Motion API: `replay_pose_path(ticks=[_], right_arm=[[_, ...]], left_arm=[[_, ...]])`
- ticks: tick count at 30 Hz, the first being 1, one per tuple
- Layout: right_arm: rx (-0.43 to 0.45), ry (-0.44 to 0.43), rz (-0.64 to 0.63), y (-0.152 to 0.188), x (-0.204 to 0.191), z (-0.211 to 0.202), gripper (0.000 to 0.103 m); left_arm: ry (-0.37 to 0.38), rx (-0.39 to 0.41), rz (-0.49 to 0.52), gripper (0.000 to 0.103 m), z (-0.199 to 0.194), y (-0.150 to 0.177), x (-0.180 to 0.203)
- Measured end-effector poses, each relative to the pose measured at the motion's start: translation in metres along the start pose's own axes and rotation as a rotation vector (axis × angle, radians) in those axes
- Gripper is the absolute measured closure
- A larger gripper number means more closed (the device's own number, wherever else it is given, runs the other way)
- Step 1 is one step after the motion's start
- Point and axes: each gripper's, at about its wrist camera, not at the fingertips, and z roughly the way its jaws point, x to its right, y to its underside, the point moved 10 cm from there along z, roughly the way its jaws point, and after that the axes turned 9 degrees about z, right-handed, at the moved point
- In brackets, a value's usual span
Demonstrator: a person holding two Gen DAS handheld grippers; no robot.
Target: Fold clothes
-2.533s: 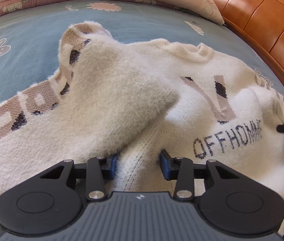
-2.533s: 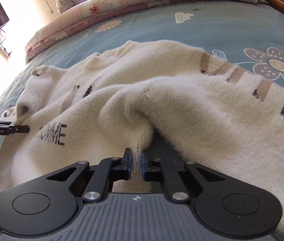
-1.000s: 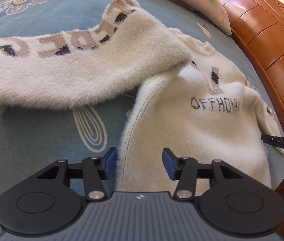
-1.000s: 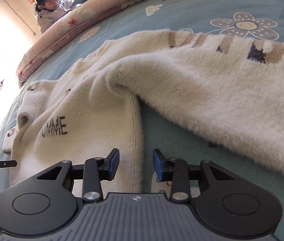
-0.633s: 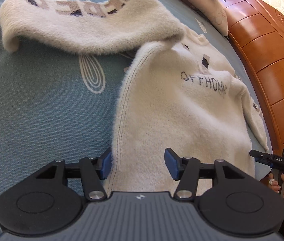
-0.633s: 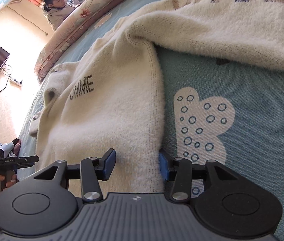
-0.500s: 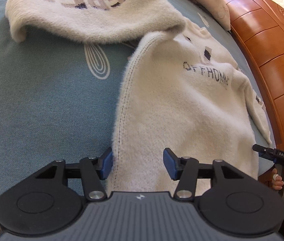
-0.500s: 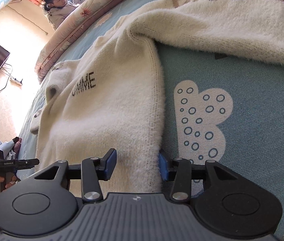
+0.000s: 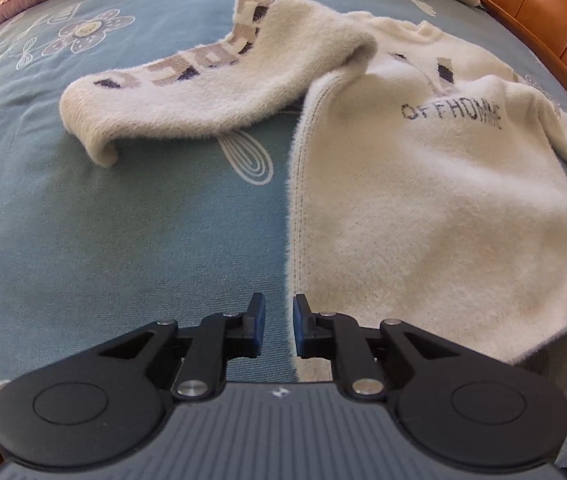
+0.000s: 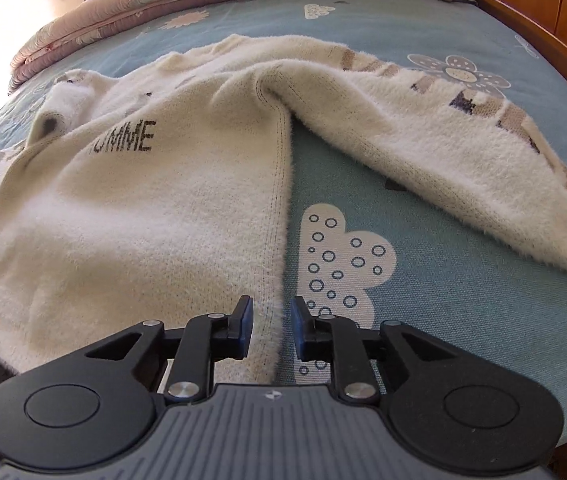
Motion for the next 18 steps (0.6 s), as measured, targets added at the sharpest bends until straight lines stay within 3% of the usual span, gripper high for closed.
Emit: replay_pose_path(ticks=[2, 3, 8, 10, 14, 16, 18], right_arm=[[0.032, 0.001, -0.036, -0.005, -0.014, -0.006, 0.074], [0.040, -0.011, -0.063, -0.008, -0.028, -0.005, 0.073], [0.028, -0.051, -0.191, -0.013, -0.093, 0.036, 0.073], [0.022, -0.056, -0.221, -0.013, -0.111, 0.054, 0.073], [0.032, -0.048, -0.193, -0.006, -0.110, 0.081, 0.069], [0.039, -0.050, -0.186, -0.004, -0.108, 0.077, 0.069], [0.028, -0.040, -0.180, 0.001, -0.105, 0.071, 0.067]], left_arm=[[0.043, 0.078, 0.052, 0.057, -0.010, -0.022, 0.024], [0.079, 0.118, 0.088, 0.053, -0.012, -0.037, 0.041], [0.195, 0.228, 0.240, 0.052, 0.008, -0.087, 0.121], [0.247, 0.203, 0.248, 0.051, 0.033, -0.093, 0.146], [0.208, 0.114, 0.228, 0.050, 0.080, -0.078, 0.153], [0.199, 0.139, 0.276, 0.039, 0.077, -0.068, 0.154], [0.183, 0.144, 0.336, 0.038, 0.070, -0.057, 0.156]])
